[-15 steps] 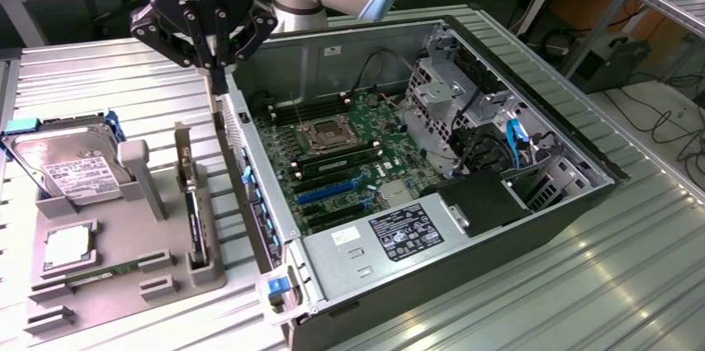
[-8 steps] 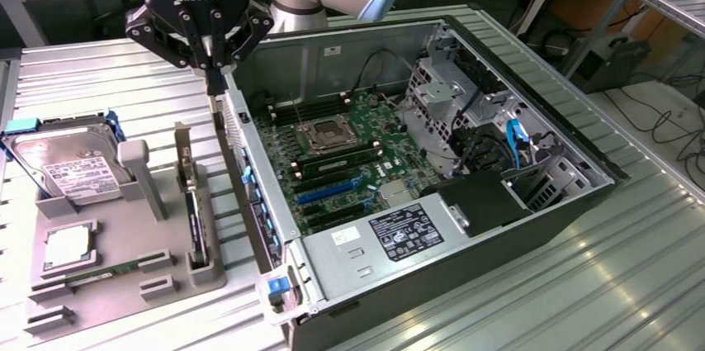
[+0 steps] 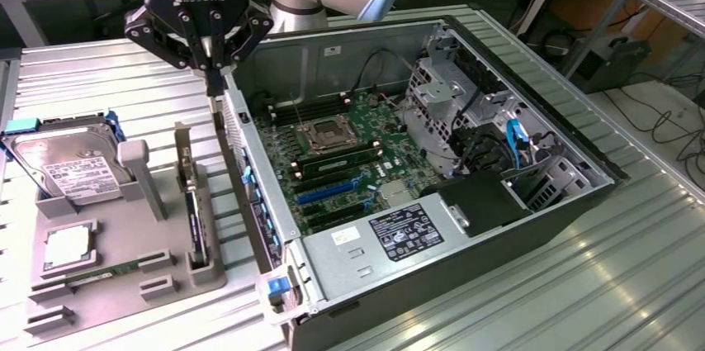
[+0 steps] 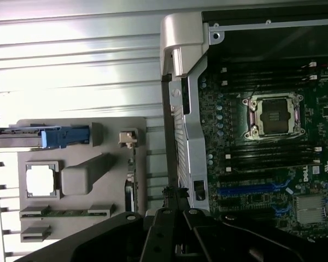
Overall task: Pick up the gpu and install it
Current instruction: 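Reach for the gpu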
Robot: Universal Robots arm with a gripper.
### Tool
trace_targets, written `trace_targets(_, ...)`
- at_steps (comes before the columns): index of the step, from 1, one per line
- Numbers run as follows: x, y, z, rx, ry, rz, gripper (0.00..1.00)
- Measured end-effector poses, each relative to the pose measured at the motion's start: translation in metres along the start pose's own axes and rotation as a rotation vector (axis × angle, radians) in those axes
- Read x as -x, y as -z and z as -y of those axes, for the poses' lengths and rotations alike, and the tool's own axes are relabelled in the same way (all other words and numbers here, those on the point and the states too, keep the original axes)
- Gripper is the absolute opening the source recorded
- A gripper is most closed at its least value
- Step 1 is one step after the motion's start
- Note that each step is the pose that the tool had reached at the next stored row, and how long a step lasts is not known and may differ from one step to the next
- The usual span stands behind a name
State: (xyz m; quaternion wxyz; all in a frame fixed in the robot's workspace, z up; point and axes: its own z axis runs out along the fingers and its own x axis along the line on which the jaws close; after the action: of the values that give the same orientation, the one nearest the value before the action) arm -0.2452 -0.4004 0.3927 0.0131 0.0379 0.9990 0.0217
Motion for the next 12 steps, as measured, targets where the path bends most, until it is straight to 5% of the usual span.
trace_targets(12, -0.0039, -0.0002, 0.0035, 0.0000, 0.000, 0.0000, 0.11)
